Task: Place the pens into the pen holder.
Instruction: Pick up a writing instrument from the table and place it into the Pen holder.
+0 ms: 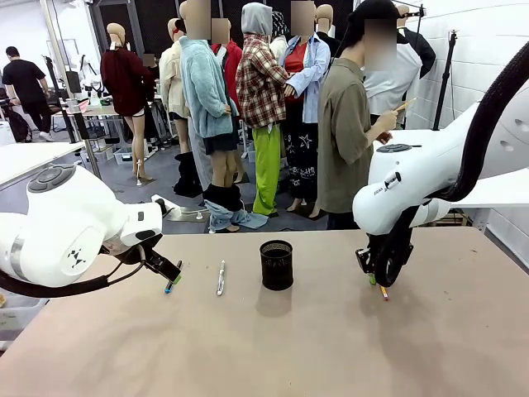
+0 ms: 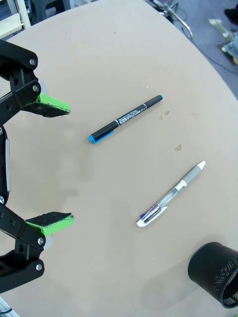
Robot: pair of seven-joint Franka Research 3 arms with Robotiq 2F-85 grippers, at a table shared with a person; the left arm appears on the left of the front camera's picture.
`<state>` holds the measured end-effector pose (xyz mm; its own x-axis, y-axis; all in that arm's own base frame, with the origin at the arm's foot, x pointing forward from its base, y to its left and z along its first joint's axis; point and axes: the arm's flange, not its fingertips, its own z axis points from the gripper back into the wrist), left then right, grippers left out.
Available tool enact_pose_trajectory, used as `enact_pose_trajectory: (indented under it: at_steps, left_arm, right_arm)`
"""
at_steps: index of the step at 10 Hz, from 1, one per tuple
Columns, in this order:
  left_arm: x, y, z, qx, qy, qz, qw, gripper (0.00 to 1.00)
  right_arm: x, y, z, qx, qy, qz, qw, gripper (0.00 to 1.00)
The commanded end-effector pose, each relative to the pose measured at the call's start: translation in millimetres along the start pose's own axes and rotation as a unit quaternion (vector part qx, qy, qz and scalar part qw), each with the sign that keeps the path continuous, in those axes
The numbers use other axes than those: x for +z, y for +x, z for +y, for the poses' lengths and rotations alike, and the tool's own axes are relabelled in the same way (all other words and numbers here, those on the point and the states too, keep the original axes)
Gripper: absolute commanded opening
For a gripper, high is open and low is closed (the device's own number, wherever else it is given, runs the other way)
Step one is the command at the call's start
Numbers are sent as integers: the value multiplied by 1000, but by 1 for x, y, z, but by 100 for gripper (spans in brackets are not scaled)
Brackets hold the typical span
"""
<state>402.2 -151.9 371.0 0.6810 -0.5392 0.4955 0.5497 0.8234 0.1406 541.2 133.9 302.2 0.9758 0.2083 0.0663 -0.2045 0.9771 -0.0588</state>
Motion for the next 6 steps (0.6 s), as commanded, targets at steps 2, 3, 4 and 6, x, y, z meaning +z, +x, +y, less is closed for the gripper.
enact_pose_trajectory:
  at_steps: [2,3,4,6]
  left_arm:
    - [0,0,1,1,0,0,1000,100]
    - [0,0,1,1,0,0,1000,100]
    - [0,0,1,1,0,0,1000,100]
    - [0,0,1,1,0,0,1000,100]
  right_arm:
    - [-4,5,1,-10,-6,3,1000,20]
    - [-3,5,1,4,9,2,1000,0]
    - [-3,5,1,10,17,5,1000,0]
    - [-1,5,-1,13,34,10,999,0]
